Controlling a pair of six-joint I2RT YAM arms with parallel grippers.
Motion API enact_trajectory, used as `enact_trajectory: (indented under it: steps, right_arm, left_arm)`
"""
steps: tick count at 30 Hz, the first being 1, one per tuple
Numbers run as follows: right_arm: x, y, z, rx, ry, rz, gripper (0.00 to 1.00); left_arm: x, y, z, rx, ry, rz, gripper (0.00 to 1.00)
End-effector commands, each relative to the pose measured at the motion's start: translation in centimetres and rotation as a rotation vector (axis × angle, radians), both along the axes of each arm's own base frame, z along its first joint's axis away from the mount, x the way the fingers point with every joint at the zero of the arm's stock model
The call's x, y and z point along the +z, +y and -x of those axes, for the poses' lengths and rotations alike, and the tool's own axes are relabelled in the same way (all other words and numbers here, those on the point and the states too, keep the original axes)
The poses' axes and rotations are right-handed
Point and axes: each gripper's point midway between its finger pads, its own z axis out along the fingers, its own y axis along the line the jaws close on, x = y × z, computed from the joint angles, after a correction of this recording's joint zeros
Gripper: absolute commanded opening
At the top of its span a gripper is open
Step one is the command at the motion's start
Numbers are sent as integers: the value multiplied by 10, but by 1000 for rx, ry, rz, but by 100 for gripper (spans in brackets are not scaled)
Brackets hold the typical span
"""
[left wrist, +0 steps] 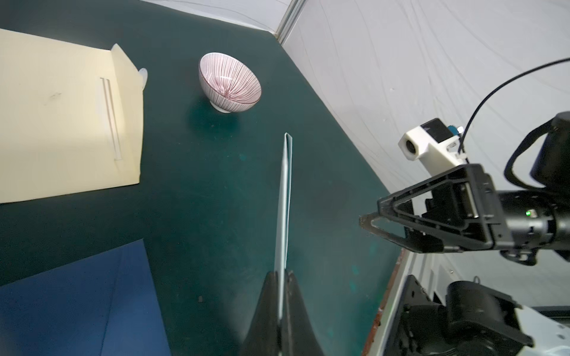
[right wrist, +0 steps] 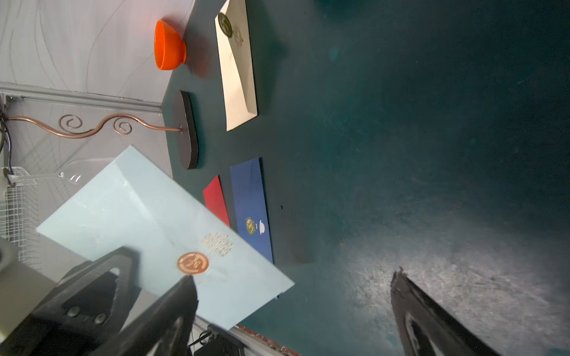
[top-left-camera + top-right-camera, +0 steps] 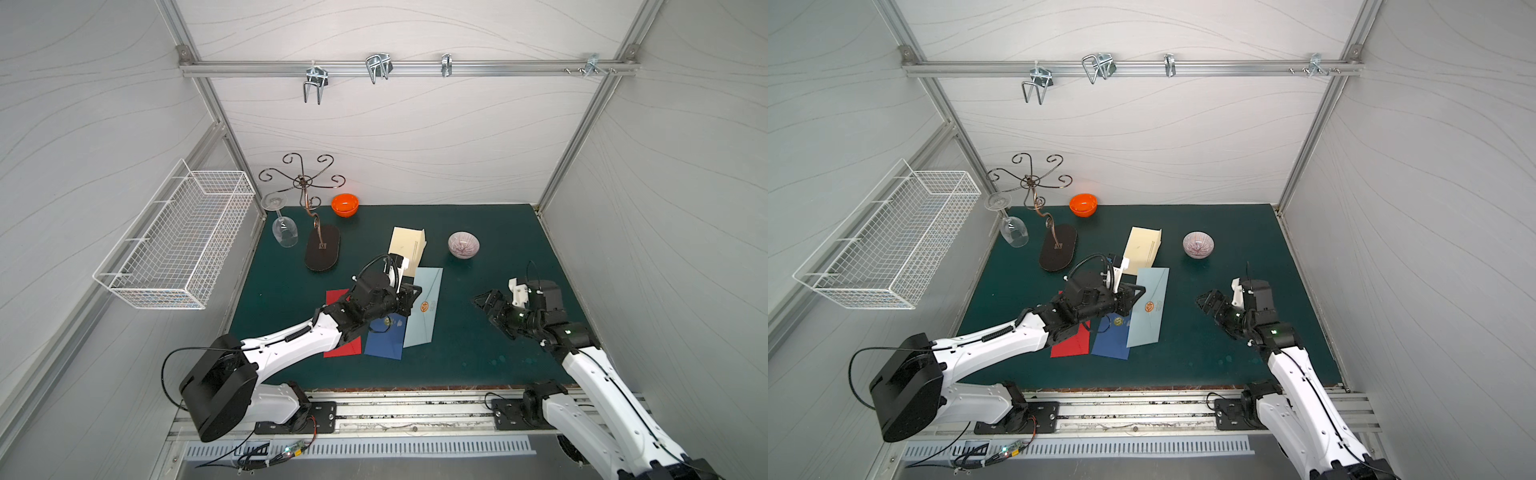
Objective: Open the envelope
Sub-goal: Pick up the envelope from the center of the board, then open the envelope flap on the envelope.
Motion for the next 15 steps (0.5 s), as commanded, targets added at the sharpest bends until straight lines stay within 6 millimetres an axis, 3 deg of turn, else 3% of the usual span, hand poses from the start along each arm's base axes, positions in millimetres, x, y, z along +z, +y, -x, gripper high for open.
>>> enact_trajectory:
  steps: [1,8,15]
  right_arm:
    - [21,16,-2,83,-67,-49,98]
    - [22,32,1,171,-126,157,94]
    - [24,46,4,228,-169,301,94]
  left_arm:
    - [53,-2,-13,30,-257,68,0]
    - [47,-2,-10,19,-269,79,0]
    - [46,-37,16,-105,-359,-33,0]
